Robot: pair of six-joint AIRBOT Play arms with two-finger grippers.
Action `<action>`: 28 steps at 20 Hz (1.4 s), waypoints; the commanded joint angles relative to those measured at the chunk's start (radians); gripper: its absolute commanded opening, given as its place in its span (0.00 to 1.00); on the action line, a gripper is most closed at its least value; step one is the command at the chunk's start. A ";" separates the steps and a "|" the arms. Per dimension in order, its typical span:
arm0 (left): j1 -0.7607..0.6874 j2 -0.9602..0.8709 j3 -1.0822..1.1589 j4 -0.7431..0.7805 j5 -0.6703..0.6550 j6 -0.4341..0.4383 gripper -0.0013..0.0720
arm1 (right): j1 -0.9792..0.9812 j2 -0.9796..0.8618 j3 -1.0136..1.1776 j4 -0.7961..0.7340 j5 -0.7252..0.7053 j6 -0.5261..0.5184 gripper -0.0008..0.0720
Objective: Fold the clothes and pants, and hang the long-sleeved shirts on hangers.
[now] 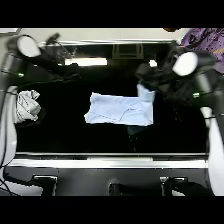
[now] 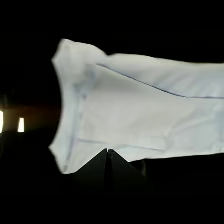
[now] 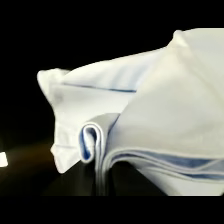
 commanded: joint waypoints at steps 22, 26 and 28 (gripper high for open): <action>0.135 0.069 -0.050 0.026 -0.046 0.071 0.05 | 0.248 -0.383 0.002 0.105 -0.432 0.028 0.55; 0.135 0.069 -0.050 0.026 -0.046 0.071 0.05 | 0.237 -0.337 0.056 0.086 -0.422 -0.093 0.69; 0.135 0.069 -0.050 0.026 -0.046 0.071 0.05 | 0.201 -0.321 0.143 0.048 -0.337 -0.093 0.69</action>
